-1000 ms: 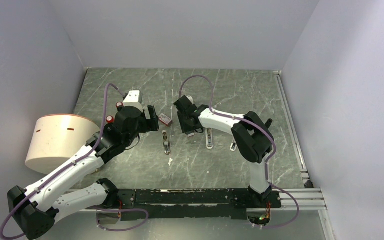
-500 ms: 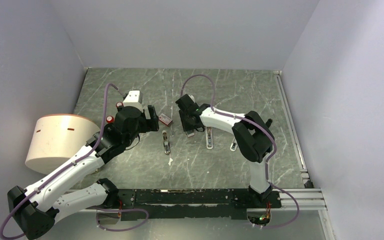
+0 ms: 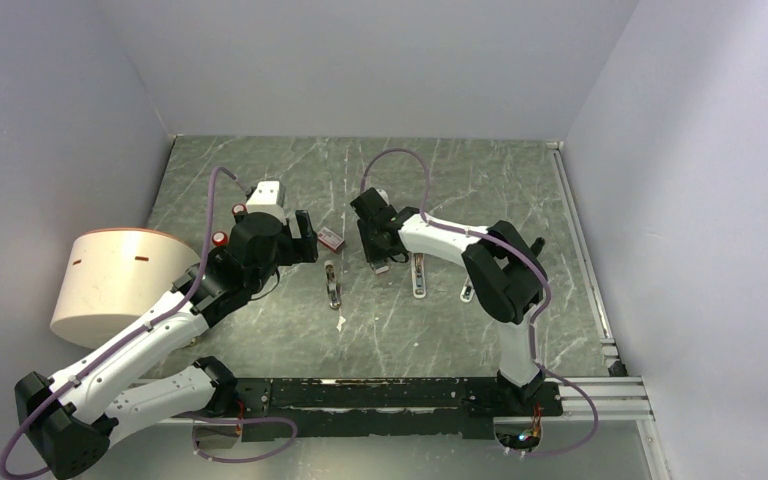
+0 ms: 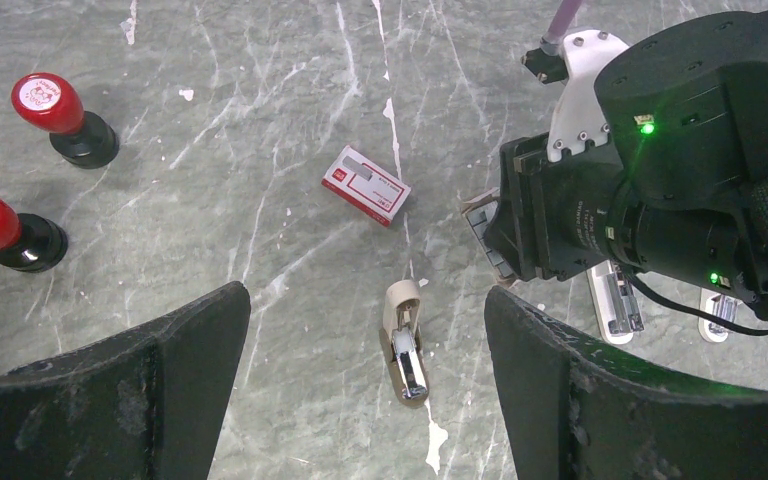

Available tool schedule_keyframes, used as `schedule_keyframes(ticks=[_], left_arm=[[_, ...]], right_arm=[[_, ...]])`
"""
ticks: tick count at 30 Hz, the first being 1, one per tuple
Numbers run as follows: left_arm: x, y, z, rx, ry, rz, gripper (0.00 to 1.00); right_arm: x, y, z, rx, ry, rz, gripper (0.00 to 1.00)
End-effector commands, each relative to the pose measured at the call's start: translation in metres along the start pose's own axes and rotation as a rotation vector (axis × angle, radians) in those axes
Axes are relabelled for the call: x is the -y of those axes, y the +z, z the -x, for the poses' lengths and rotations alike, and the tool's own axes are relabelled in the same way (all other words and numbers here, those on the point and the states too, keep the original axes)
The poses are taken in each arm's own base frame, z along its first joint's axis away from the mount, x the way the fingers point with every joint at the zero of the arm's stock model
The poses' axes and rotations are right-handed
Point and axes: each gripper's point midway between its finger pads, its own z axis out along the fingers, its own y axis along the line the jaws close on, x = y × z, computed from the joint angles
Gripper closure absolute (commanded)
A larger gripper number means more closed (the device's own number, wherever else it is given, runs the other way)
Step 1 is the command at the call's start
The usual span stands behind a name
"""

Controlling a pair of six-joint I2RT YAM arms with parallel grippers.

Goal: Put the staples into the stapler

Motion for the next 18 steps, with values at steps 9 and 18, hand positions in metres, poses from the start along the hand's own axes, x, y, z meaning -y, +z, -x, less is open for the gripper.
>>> schedule_keyframes(ticks=[9, 18], left_arm=[[-0.002, -0.001, 0.009, 0.039, -0.013, 0.006, 0.08], [-0.002, -0.002, 0.010, 0.042, -0.015, 0.005, 0.08]], right_arm=[[0.002, -0.019, 0.018, 0.049, 0.011, -0.004, 0.64], [-0.001, -0.039, 0.020, 0.067, 0.007, 0.029, 0.64]])
